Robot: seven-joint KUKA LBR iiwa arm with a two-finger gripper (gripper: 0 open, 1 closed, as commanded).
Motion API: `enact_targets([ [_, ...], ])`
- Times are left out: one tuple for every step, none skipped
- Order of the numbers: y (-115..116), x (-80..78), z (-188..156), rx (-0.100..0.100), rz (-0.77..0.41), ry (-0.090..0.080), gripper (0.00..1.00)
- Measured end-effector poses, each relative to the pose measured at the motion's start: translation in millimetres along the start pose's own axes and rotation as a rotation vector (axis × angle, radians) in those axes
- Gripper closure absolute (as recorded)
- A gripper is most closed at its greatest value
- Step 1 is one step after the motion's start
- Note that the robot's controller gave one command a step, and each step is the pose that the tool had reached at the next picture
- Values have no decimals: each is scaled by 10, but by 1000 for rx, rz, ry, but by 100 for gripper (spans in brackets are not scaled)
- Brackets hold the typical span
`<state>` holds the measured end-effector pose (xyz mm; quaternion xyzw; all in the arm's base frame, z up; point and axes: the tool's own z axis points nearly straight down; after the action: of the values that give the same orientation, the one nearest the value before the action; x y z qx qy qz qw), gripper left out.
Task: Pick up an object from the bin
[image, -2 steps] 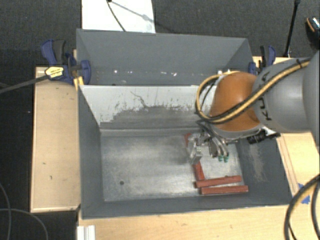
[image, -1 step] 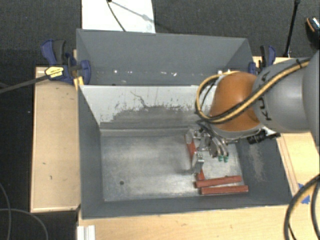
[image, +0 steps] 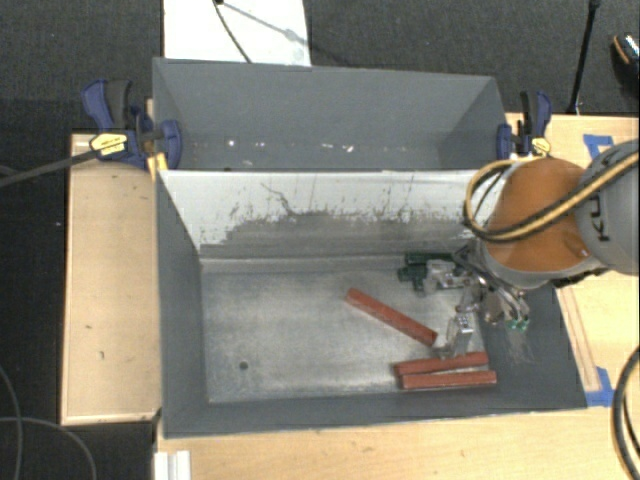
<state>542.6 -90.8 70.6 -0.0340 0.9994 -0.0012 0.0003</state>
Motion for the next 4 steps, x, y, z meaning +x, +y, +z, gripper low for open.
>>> enact_targets([
  [284,-338,-4,-3,208,-5,0],
  [268,-353,-28,-2,212,-11,100],
  [276,-332,-2,-3,213,-4,0],
  [870,-503,-5,-6,222,-5,0],
])
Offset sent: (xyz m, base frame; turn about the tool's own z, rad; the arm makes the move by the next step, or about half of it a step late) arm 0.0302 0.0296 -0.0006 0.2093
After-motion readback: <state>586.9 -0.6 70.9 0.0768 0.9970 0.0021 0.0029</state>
